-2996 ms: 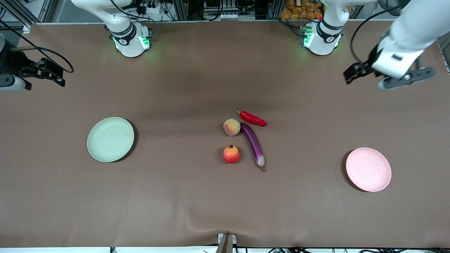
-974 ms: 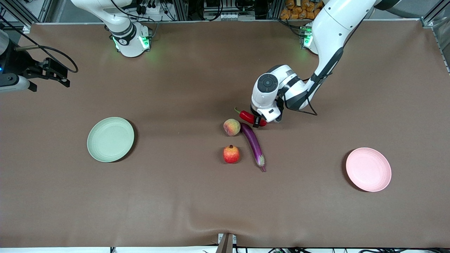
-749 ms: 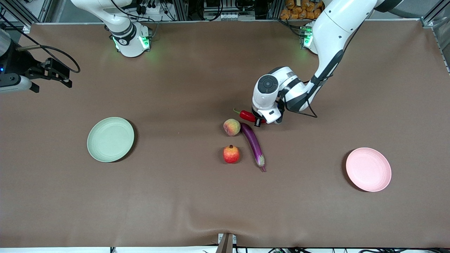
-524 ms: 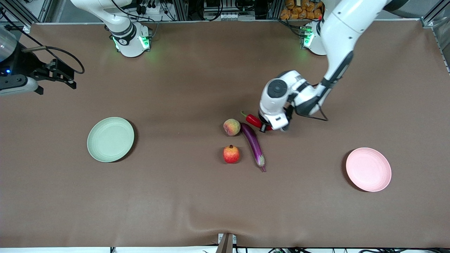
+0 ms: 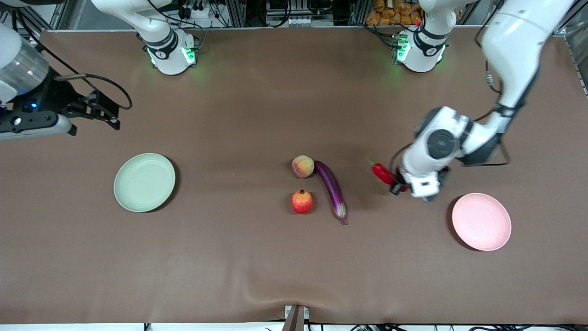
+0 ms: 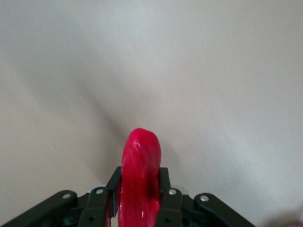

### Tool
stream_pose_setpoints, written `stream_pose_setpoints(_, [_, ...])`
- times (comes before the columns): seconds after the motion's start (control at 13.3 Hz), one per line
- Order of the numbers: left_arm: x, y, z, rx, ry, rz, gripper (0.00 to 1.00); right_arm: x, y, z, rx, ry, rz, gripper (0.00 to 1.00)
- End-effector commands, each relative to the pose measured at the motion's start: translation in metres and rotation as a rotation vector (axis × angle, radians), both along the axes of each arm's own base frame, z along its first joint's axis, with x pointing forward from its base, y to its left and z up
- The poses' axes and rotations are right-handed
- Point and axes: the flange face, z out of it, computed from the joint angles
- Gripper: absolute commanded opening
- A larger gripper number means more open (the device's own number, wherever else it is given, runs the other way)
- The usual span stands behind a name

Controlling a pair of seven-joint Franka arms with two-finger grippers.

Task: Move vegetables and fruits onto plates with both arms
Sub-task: 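Carry the pepper onto the pink plate while the right gripper reaches out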

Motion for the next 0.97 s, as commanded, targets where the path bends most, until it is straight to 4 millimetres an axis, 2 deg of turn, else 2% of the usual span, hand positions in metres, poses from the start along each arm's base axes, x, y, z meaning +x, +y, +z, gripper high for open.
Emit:
stream_pose_setpoints(0.0, [0.018, 0.050, 0.018, 0.021, 0.025, -0.128, 0.00, 0.012, 0.005, 0.001, 0.052, -0.031, -0.023, 1.00])
stream_pose_setpoints(0.07, [0.026, 0.074, 0.020, 0.011, 0.023, -0.181, 0.00, 0.023, 0.009, -0.013, 0.054, -0.035, -0.022, 1.00])
stream_pose_setpoints(0.15, [0.033, 0.092, 0.020, -0.004, 0.021, -0.234, 0.00, 0.034, 0.011, -0.032, 0.048, -0.010, -0.017, 1.00])
stream_pose_setpoints(0.22, [0.039, 0.104, 0.019, -0.013, 0.019, -0.283, 0.00, 0.037, 0.015, -0.042, 0.045, 0.005, -0.007, 1.00])
stream_pose_setpoints(0.3, [0.046, 0.116, 0.018, -0.014, 0.012, -0.329, 0.00, 0.041, 0.027, -0.060, 0.038, 0.032, 0.005, 1.00])
stream_pose_setpoints(0.37, [0.056, 0.142, 0.019, -0.002, 0.003, -0.363, 0.00, 0.046, 0.041, -0.078, 0.033, 0.059, 0.016, 1.00])
stream_pose_setpoints(0.52, [0.071, 0.175, 0.018, -0.001, -0.008, -0.479, 0.00, 0.063, 0.057, -0.120, 0.046, 0.099, 0.022, 1.00])
stream_pose_setpoints(0.75, [0.094, 0.225, -0.003, -0.001, -0.012, -0.506, 0.00, 0.085, 0.104, -0.174, 0.129, 0.067, 0.000, 1.00])
stream_pose_setpoints(0.82, [0.099, 0.230, -0.009, -0.008, -0.015, -0.532, 0.06, 0.093, 0.112, -0.194, 0.163, 0.082, -0.105, 1.00])
stream_pose_setpoints(0.9, [0.100, 0.232, -0.016, -0.018, -0.011, -0.537, 0.50, 0.099, 0.128, -0.211, 0.192, 0.065, -0.157, 1.00])
